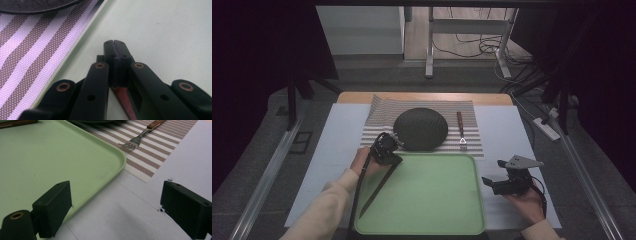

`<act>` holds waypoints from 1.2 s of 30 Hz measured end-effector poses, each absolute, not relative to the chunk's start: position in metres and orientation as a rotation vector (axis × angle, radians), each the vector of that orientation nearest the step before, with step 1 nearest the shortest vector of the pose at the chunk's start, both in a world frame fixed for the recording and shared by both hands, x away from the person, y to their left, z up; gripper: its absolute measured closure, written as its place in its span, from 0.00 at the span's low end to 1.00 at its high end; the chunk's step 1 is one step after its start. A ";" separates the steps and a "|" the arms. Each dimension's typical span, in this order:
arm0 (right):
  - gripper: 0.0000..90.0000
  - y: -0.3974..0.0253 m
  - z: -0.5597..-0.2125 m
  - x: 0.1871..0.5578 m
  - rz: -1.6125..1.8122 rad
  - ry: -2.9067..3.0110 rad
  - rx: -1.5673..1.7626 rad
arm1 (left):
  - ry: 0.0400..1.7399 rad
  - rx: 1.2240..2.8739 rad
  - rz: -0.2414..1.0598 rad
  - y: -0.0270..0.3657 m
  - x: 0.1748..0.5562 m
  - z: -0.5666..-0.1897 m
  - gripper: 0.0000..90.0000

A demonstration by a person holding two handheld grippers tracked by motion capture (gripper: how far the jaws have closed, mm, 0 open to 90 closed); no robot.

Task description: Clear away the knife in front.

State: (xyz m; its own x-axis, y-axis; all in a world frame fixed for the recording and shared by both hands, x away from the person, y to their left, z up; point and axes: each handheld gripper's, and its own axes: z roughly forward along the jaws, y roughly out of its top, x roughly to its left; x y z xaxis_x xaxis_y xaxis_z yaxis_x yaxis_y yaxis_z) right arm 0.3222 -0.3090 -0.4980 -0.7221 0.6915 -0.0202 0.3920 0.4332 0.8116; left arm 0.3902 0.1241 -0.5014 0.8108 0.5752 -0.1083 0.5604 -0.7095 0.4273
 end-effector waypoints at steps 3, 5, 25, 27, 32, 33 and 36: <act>0.11 -0.309 -0.498 0.322 1.184 2.342 0.927 | 0.820 2.559 0.031 0.121 0.387 -0.501 0.99; 0.11 -0.309 -0.498 0.322 1.184 2.341 0.928 | 0.811 2.577 0.024 0.119 0.387 -0.503 0.99; 0.11 -0.308 -0.499 0.322 1.180 2.346 0.928 | 0.992 2.575 0.092 0.164 0.387 -0.508 0.99; 0.11 -0.308 -0.499 0.322 1.176 2.349 0.928 | 1.001 2.572 0.095 0.167 0.387 -0.508 0.99; 0.11 -0.309 -0.498 0.322 1.177 2.345 0.930 | 1.032 2.565 0.110 0.176 0.386 -0.508 0.99; 0.11 -0.308 -0.498 0.322 1.177 2.345 0.929 | 1.038 2.562 0.110 0.178 0.385 -0.508 0.99; 0.11 -0.308 -0.499 0.322 1.179 2.346 0.929 | 1.054 2.552 0.109 0.184 0.385 -0.508 0.99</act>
State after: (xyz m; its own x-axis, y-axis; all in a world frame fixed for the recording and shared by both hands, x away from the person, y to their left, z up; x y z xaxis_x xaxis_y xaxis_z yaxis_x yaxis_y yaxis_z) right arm 0.3223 -0.3084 -0.4986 -0.7216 0.6920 -0.0204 0.3965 0.4373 0.8072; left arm 0.3846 0.1838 -0.5078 0.7164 0.6941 -0.0704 0.6648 -0.6486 0.3706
